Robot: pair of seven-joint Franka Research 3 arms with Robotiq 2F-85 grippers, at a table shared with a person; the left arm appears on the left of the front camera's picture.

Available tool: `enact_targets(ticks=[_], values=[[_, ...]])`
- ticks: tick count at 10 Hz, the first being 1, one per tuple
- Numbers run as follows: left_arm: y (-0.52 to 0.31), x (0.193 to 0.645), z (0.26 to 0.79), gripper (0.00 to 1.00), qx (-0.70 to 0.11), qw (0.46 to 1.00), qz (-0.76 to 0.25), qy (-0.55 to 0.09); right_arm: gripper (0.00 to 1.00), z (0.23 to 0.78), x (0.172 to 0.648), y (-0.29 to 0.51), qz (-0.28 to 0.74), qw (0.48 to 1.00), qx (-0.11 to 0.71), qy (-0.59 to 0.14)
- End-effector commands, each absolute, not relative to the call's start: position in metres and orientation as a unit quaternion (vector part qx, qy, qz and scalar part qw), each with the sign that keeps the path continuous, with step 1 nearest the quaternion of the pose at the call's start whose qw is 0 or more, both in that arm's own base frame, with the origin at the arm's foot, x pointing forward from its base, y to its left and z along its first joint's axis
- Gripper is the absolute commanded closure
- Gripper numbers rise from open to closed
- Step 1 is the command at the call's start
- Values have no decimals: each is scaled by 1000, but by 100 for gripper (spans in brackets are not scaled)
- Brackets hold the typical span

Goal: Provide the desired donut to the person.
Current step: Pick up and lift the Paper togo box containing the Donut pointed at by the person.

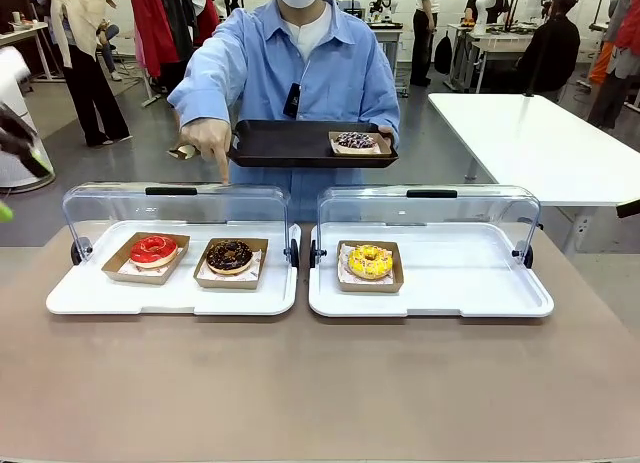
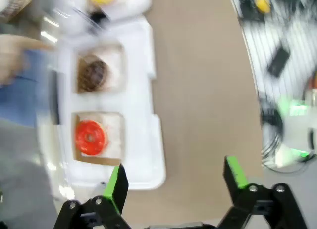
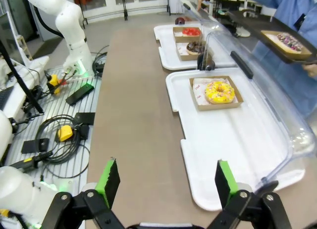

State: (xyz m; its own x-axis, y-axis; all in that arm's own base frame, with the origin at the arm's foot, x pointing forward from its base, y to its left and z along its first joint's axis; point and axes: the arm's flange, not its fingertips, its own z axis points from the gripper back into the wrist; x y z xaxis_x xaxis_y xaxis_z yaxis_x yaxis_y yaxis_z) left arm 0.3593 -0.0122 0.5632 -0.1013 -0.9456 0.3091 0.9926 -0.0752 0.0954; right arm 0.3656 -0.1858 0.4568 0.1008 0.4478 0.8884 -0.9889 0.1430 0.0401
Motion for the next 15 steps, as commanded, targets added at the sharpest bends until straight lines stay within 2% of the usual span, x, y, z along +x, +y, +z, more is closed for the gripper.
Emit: enact_targets(ticks=[1, 3, 5, 8, 10, 11, 12, 15], values=[[-54, 361, 525, 0, -70, 647, -757, -51, 0, 457, 364, -186, 550, 651, 353, -386], [-90, 372, 496, 0, -67, 645, -761, -30, 0, 457, 364, -186, 550, 651, 353, -386], [-134, 386, 467, 0, -78, 648, -755, -54, 0, 457, 364, -186, 550, 651, 353, -386], [-169, 409, 432, 0, -28, 663, -745, -65, 0, 457, 364, -186, 550, 651, 353, -386], [-158, 418, 433, 0, -22, 670, -736, -95, 0, 457, 364, -186, 550, 651, 353, -386], [-132, 420, 440, 0, -34, 651, -752, -97, 0, 457, 364, -186, 550, 651, 353, -386], [-166, 417, 429, 0, -31, 659, -747, -85, 0, 457, 364, -186, 550, 651, 353, -386], [-166, 417, 429, 0, -31, 659, -747, -85, 0, 457, 364, -186, 550, 651, 353, -386]])
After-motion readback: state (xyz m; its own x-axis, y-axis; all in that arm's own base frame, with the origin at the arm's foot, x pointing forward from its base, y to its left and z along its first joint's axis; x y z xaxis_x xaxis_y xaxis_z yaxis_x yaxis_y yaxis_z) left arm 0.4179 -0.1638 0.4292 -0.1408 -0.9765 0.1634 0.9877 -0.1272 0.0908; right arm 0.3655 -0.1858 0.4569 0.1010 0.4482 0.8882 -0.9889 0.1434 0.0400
